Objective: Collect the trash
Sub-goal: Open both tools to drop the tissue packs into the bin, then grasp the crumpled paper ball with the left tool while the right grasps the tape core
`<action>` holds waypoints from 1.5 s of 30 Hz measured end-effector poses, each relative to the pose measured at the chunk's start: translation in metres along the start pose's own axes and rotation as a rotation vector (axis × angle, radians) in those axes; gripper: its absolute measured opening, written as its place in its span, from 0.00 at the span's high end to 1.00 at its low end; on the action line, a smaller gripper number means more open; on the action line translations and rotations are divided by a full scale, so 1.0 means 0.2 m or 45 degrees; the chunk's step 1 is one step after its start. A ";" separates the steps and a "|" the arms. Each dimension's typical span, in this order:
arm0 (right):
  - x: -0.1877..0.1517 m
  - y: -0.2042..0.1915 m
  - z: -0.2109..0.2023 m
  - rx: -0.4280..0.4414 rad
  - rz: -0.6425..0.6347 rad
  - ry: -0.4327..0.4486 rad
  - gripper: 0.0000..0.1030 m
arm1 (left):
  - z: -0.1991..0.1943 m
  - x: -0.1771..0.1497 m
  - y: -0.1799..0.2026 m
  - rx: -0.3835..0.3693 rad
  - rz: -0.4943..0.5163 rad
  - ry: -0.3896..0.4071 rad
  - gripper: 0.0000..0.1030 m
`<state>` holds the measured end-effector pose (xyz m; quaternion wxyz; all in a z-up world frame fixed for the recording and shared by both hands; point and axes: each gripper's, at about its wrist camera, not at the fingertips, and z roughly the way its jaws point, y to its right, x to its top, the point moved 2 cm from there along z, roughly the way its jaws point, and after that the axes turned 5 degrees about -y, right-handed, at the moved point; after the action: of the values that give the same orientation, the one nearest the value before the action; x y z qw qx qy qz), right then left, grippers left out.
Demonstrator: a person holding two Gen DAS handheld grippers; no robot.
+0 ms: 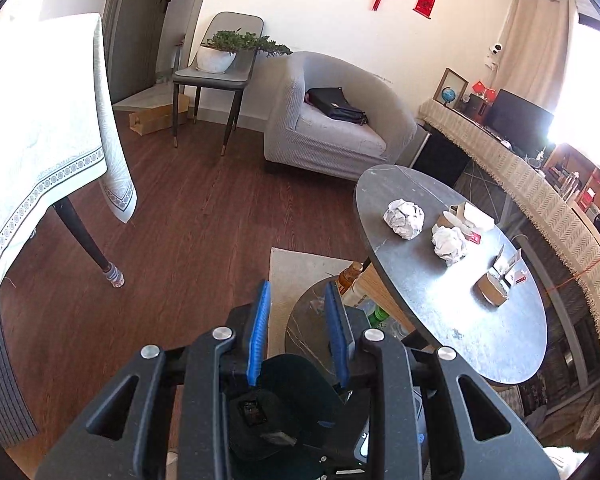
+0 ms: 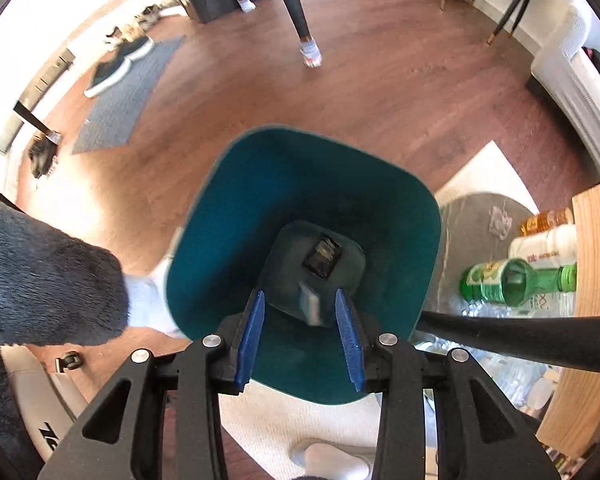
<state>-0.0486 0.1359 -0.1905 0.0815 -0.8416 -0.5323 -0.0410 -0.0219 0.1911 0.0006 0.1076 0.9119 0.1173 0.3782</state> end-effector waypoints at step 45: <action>-0.76 0.92 -1.12 -0.283 0.547 0.827 0.38 | 0.46 0.05 0.91 -0.166 0.437 -0.077 0.32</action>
<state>0.0564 -0.1180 -0.0112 0.1608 -0.8808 -0.2830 -0.3439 0.0753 0.0112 -0.0050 0.1037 0.9206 -0.0682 0.3702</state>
